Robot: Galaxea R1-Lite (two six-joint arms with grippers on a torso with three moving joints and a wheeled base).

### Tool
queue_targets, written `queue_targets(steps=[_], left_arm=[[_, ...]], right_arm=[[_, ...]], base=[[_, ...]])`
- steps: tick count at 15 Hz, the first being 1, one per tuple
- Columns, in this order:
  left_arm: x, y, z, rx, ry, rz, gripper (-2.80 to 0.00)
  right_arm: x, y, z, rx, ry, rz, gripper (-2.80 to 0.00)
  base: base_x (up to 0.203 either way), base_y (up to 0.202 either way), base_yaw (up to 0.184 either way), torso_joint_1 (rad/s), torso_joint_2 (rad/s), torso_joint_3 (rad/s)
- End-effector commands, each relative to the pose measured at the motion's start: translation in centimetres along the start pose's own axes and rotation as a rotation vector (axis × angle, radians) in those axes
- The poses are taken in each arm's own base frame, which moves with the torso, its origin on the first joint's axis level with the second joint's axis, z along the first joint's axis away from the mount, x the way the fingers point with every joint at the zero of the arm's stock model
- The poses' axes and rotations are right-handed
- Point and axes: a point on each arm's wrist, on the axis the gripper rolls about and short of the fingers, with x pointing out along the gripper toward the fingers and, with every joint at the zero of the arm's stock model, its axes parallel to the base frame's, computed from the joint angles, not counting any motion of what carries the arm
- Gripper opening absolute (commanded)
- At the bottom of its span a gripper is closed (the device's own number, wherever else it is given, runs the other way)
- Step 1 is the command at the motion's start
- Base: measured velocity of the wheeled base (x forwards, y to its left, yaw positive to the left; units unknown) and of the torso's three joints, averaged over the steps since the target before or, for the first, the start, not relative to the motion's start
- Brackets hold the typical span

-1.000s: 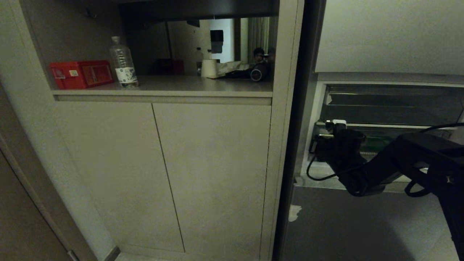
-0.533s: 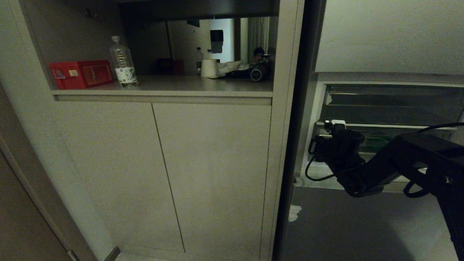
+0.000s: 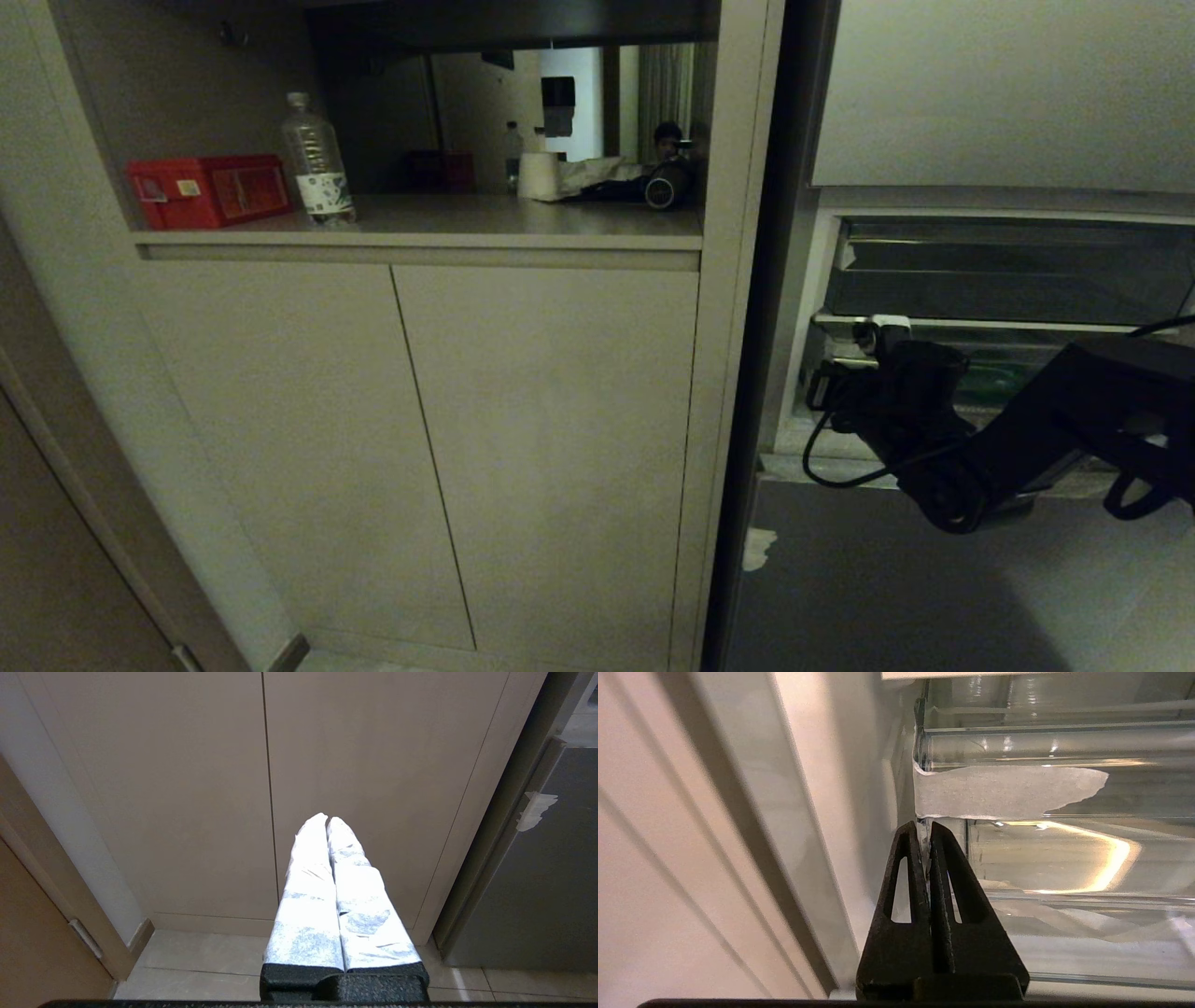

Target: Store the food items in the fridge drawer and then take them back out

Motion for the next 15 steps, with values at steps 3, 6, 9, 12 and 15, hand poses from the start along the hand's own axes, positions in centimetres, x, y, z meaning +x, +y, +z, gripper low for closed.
queue_targets(steps=[3, 6, 9, 12, 15], left_arm=[[0.0, 0.0, 0.0, 0.000, 0.001, 0.000, -2.80], [0.0, 0.0, 0.0, 0.000, 0.001, 0.000, -2.80], [0.0, 0.0, 0.0, 0.000, 0.001, 0.000, -2.80], [0.0, 0.0, 0.0, 0.000, 0.001, -0.001, -2.80], [0.0, 0.0, 0.0, 0.000, 0.001, 0.000, -2.80]], right_arm=[[-2.9, -0.6, -0.2, 0.002, -0.010, 0.002, -2.80], [-4.4, -1.0, -0.9, 0.006, -0.020, 0.003, -2.80], [-5.5, -1.2, -1.0, 0.006, -0.021, 0.005, 0.00], [-7.4, -1.6, -1.2, 0.001, 0.004, 0.004, 0.00], [-10.0, -2.2, -1.3, -0.009, 0.056, 0.001, 0.00]], base=[[0.000, 0.000, 0.000, 0.000, 0.00, 0.000], [0.000, 0.000, 0.000, 0.000, 0.00, 0.000], [0.000, 0.000, 0.000, 0.000, 0.00, 0.000], [0.000, 0.000, 0.000, 0.000, 0.00, 0.000], [0.000, 0.000, 0.000, 0.000, 0.00, 0.000]])
